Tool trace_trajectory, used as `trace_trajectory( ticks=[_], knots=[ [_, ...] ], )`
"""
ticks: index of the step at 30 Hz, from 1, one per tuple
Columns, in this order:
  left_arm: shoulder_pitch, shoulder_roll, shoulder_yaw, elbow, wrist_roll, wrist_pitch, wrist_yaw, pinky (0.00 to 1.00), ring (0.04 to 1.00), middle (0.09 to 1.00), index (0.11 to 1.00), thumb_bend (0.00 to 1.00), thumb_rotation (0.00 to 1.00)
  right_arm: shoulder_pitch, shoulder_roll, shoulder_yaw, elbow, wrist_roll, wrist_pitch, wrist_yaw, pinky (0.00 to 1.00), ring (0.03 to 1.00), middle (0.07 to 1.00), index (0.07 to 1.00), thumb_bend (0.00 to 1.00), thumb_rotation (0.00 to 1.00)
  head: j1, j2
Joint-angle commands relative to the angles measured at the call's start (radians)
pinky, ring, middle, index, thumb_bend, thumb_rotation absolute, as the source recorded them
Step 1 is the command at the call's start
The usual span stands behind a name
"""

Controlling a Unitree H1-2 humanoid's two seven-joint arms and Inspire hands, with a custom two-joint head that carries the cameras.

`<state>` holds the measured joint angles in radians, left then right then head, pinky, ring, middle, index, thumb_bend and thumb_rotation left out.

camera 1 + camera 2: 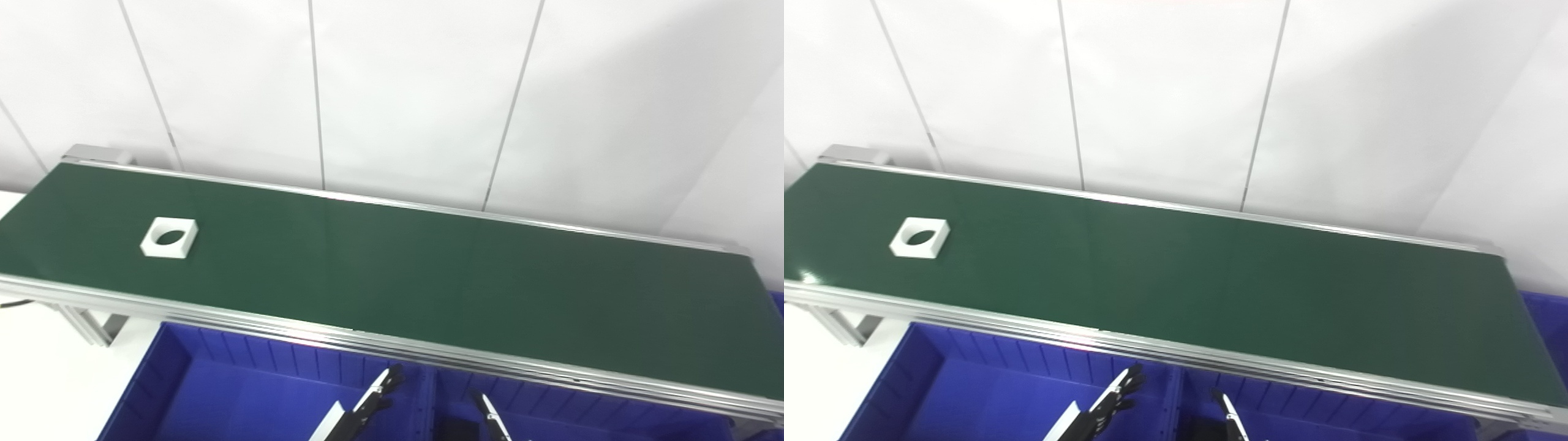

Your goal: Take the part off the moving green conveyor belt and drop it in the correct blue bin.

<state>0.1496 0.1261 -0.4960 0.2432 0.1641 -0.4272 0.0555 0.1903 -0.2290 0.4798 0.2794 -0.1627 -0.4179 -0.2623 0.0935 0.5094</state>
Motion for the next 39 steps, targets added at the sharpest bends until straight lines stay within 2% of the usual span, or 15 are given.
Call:
trace_trajectory(
  ticks=[1, 16, 31, 39],
  knots=[
    [-0.019, 0.003, -0.010, -0.006, 0.004, -0.043, 0.025, 0.90, 0.966, 0.958, 1.000, 1.00, 0.87, -0.007, -0.008, 0.003, -0.018, 0.008, -0.052, -0.014, 1.00, 1.000, 0.992, 0.981, 1.00, 0.98, 0.012, -0.010],
    [-0.046, 0.000, -0.067, 0.033, 0.017, -0.043, 0.090, 0.91, 0.956, 0.951, 1.000, 1.00, 0.85, -0.002, -0.024, -0.006, -0.010, 0.041, -0.052, 0.002, 1.00, 1.000, 1.000, 0.998, 1.00, 0.98, 0.091, -0.037],
    [-0.060, 0.009, -0.106, 0.040, 0.017, -0.043, 0.138, 0.89, 0.946, 0.936, 0.989, 1.00, 0.84, -0.002, -0.032, 0.002, -0.010, 0.028, -0.052, -0.014, 1.00, 1.000, 1.000, 1.000, 0.97, 0.98, 0.103, -0.040],
    [-0.056, 0.029, -0.116, 0.005, 0.016, -0.043, 0.160, 0.89, 0.942, 0.930, 0.984, 1.00, 0.84, -0.007, -0.019, -0.009, -0.007, 0.044, -0.052, 0.008, 1.00, 1.000, 1.000, 1.000, 0.99, 0.98, 0.094, -0.035]
  ],
)
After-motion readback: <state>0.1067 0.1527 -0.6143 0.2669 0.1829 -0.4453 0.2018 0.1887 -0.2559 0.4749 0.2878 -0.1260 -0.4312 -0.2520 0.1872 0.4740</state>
